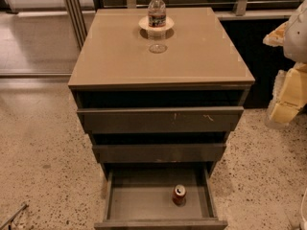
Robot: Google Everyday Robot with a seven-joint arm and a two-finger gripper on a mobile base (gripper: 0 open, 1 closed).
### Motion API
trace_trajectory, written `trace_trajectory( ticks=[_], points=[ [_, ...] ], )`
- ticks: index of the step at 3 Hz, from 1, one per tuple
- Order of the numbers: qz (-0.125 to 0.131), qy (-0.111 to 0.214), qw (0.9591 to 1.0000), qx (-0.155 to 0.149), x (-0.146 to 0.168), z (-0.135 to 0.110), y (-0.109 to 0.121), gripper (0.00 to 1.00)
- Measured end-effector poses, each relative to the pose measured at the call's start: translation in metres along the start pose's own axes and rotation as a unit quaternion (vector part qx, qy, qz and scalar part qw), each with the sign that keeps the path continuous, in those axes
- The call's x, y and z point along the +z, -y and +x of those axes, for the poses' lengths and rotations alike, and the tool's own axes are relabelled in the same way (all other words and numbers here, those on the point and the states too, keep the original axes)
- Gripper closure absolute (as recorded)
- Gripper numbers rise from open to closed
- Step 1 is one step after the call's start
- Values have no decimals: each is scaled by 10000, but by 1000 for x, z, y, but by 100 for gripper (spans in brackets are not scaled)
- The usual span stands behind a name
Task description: Pick coke can from bottom drawer and place on counter
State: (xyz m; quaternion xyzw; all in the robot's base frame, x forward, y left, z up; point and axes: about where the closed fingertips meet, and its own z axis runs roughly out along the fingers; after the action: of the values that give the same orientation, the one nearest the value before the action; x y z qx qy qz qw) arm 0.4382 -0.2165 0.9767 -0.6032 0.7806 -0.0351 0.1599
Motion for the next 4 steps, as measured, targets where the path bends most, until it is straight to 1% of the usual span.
trace_trajectory(
  ticks=[1, 2, 3, 4],
  points=[
    [0, 0, 10000, 0, 0, 0, 0, 0],
    [1, 0, 10000, 0, 0, 0, 0, 12],
    [69, 12, 10000, -15, 14, 2, -2, 31],
    [-92, 242, 9995, 170, 71, 12, -13, 54]
  ],
)
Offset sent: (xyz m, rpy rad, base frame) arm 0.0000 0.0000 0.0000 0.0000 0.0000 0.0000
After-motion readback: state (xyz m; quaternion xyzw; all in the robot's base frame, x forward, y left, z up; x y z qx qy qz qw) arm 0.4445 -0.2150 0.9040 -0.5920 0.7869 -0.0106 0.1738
